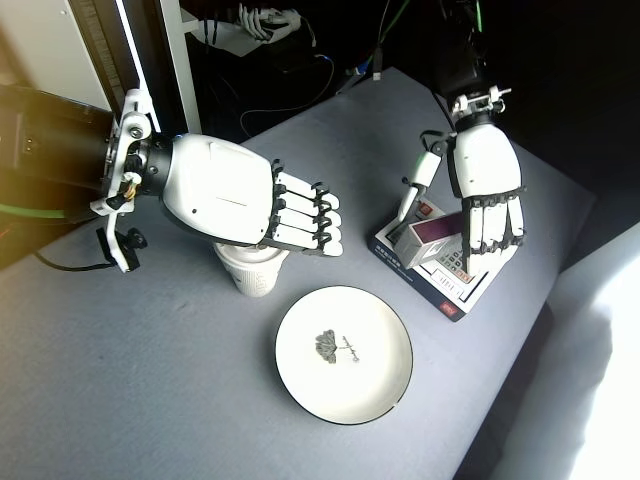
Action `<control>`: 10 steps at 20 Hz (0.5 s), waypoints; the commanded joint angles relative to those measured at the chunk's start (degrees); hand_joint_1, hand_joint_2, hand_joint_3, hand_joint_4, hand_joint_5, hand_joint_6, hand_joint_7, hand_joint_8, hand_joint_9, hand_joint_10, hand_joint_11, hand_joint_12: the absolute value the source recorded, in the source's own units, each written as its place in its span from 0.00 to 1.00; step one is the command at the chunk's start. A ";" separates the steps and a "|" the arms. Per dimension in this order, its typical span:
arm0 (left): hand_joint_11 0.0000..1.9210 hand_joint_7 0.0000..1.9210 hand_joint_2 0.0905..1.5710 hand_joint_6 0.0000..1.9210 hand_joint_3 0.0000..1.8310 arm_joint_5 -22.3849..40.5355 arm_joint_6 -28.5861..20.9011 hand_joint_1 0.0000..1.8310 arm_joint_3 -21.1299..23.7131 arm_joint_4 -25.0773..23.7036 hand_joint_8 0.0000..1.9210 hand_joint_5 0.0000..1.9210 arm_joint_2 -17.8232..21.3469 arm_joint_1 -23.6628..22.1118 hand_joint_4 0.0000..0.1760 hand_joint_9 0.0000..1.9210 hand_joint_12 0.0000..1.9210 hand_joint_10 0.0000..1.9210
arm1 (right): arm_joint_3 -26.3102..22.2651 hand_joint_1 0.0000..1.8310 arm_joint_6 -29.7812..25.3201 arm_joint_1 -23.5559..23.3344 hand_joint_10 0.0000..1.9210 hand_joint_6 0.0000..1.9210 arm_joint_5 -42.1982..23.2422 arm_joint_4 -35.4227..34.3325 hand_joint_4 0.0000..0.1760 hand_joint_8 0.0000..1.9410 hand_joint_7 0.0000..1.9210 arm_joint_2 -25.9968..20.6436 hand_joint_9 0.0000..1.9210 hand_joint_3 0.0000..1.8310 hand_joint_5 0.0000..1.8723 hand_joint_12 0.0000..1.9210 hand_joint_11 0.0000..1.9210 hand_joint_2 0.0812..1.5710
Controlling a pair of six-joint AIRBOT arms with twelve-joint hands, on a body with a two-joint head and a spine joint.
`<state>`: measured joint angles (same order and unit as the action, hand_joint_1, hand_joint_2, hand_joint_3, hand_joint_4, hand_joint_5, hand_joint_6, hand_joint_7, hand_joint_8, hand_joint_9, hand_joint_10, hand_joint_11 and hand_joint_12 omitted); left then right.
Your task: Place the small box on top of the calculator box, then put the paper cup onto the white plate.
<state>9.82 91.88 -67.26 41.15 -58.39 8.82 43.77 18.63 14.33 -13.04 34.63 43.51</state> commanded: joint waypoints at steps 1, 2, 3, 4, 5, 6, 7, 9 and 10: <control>0.01 0.17 0.64 0.00 0.00 4.89 0.26 0.23 0.78 -0.17 0.00 0.15 1.71 -0.73 0.00 0.17 0.32 0.00 | 0.39 0.47 -0.48 -0.14 0.00 0.00 -4.72 -1.00 0.00 0.00 0.00 -0.27 0.00 0.00 0.00 0.00 0.00 0.53; 0.01 0.18 0.63 0.00 0.00 4.91 0.24 0.22 1.76 -0.16 0.00 0.15 2.55 -0.76 0.00 0.18 0.32 0.00 | 0.81 0.47 -0.87 0.31 0.00 0.00 -4.60 -1.00 0.00 0.00 0.00 0.10 0.00 0.00 0.00 0.00 0.00 0.52; 0.00 0.17 0.64 0.00 0.00 5.10 0.20 0.20 2.96 -0.16 0.00 0.14 3.54 -0.77 0.00 0.17 0.32 0.00 | 1.33 0.47 -1.25 0.82 0.00 0.00 -4.59 -1.00 0.00 0.00 0.00 0.50 0.00 0.00 0.00 0.00 0.00 0.52; 0.00 0.15 0.65 0.00 0.00 5.31 -0.80 0.19 4.03 -1.04 0.00 0.13 4.50 -0.83 0.00 0.15 0.29 0.00 | 1.78 0.48 -1.26 1.26 0.00 0.00 -4.59 -1.01 0.00 0.00 0.00 0.90 0.00 0.00 0.00 0.00 0.00 0.51; 0.00 0.14 0.65 0.00 0.00 5.63 -2.68 0.16 5.09 -2.90 0.00 0.12 5.29 -0.86 0.00 0.14 0.28 0.00 | 2.15 0.47 -1.26 1.61 0.00 0.00 -4.59 -1.01 0.00 0.00 0.00 1.27 0.00 0.00 0.00 0.00 0.00 0.51; 0.00 0.15 0.64 0.00 0.00 6.30 -5.63 0.19 6.18 -5.38 0.00 0.13 6.02 -0.86 0.00 0.15 0.30 0.00 | 2.47 0.47 -1.24 1.80 0.00 0.00 -4.59 -1.00 0.00 0.00 0.00 1.57 0.00 0.00 0.00 0.00 0.00 0.51; 0.00 0.15 0.64 0.00 0.00 6.52 -8.43 0.20 7.09 -7.96 0.00 0.13 6.55 -0.83 0.00 0.15 0.31 0.00 | 2.67 0.47 -1.23 1.84 0.00 0.00 -4.59 -1.00 0.00 0.00 0.00 1.87 0.00 0.00 0.00 0.00 0.00 0.50; 0.00 0.16 0.64 0.00 0.00 7.19 -12.88 0.19 8.32 -12.05 0.00 0.14 7.25 -0.84 0.00 0.16 0.33 0.00 | 2.89 0.47 -1.15 1.89 0.00 0.00 -4.61 -0.99 0.00 0.00 0.00 2.40 0.00 0.00 0.00 0.00 0.00 0.50; 0.00 0.17 0.64 0.00 0.00 7.19 -14.46 0.18 8.67 -13.56 0.00 0.15 7.50 -0.90 0.00 0.18 0.36 0.00 | 2.93 0.49 -1.06 1.90 0.00 0.00 -4.62 -0.99 0.00 0.00 0.00 2.55 0.00 0.00 0.00 0.00 0.00 0.51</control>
<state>11.20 77.58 -58.35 27.94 -51.83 8.73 46.59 17.85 16.64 -12.56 34.50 46.52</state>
